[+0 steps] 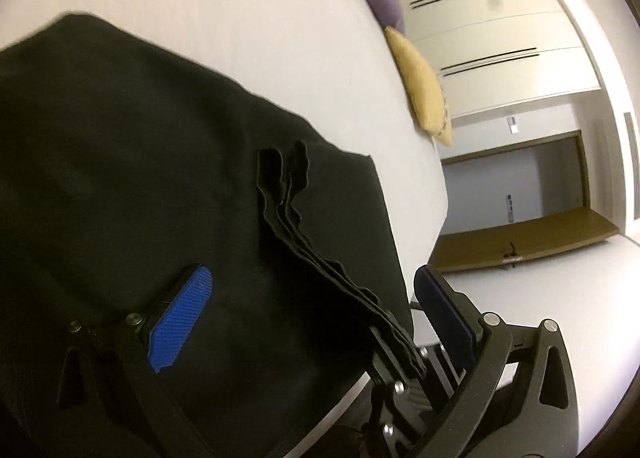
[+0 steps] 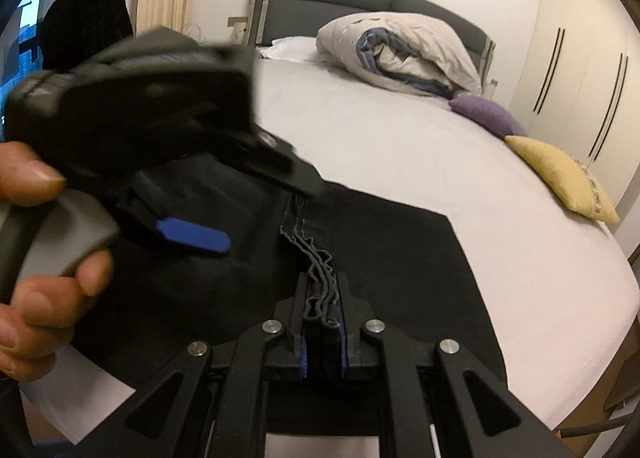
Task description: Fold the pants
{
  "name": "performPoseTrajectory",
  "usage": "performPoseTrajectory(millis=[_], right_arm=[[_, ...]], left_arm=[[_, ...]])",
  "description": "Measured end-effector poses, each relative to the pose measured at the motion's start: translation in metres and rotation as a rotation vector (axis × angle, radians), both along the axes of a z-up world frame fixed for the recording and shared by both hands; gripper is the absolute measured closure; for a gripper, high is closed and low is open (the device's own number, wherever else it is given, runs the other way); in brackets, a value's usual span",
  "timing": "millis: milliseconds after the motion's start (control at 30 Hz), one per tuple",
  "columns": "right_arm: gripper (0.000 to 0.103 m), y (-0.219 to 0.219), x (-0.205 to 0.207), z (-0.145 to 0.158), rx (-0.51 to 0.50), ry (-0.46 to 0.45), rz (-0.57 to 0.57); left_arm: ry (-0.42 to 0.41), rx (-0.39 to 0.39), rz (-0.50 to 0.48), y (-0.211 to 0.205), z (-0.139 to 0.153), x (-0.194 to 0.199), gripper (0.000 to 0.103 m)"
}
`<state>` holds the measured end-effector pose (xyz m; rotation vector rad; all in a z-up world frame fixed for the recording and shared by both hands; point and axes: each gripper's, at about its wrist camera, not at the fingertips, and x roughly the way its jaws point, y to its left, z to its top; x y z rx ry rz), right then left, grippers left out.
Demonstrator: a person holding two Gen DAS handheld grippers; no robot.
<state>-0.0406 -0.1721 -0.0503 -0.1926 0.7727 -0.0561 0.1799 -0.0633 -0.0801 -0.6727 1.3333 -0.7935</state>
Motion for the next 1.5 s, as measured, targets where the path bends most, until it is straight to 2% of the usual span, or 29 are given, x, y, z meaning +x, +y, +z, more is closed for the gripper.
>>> performPoseTrajectory(millis=[67,133,167,200,233,300,333,533,767,800,867,1033,1233,1500], right_arm=[[0.091,0.004,-0.003,0.002,-0.01,-0.017,0.004],[0.091,0.007,-0.005,0.003,-0.016,-0.027,0.009],[0.091,0.007,-0.005,0.004,-0.015,-0.029,0.01],[0.091,0.008,-0.004,0.004,-0.013,-0.029,0.011],[0.091,0.008,-0.004,0.004,-0.01,-0.029,0.011],[0.091,0.01,-0.004,0.005,-0.013,-0.029,0.014],[0.091,0.01,-0.004,0.005,-0.015,-0.026,0.016],[0.091,0.025,-0.006,0.01,-0.037,-0.023,0.053],[0.091,0.061,-0.008,0.016,-0.071,-0.018,0.142],[0.091,0.069,-0.008,0.017,-0.078,-0.016,0.159],[0.091,0.082,-0.006,0.016,-0.084,-0.004,0.187],[0.091,0.114,-0.002,0.012,-0.098,0.033,0.252],[0.091,0.153,0.005,-0.01,-0.123,0.114,0.328],[0.091,0.166,0.012,-0.018,-0.145,0.157,0.365]], left_arm=[[0.012,-0.002,-0.006,-0.004,0.0,0.006,0.002],[0.009,-0.004,-0.026,-0.011,0.001,0.014,0.016],[0.013,0.004,-0.04,-0.019,-0.001,0.018,0.036],[0.023,0.007,-0.055,-0.023,-0.002,0.023,0.063],[0.031,0.015,-0.069,-0.03,-0.002,0.023,0.076],[0.021,0.05,-0.091,-0.036,-0.004,0.032,0.091],[0.012,0.054,-0.104,-0.038,-0.003,0.034,0.094],[-0.049,0.089,-0.151,-0.034,0.005,0.033,0.097],[-0.138,0.128,-0.21,0.005,0.021,0.029,0.097],[-0.145,0.133,-0.215,-0.004,0.023,0.033,0.097],[-0.161,0.144,-0.228,0.008,0.027,0.034,0.097],[-0.147,0.166,-0.23,0.039,0.025,0.041,0.097],[-0.123,0.191,-0.2,0.084,0.003,0.041,0.097],[-0.139,0.203,-0.187,0.112,-0.009,0.038,0.097]])
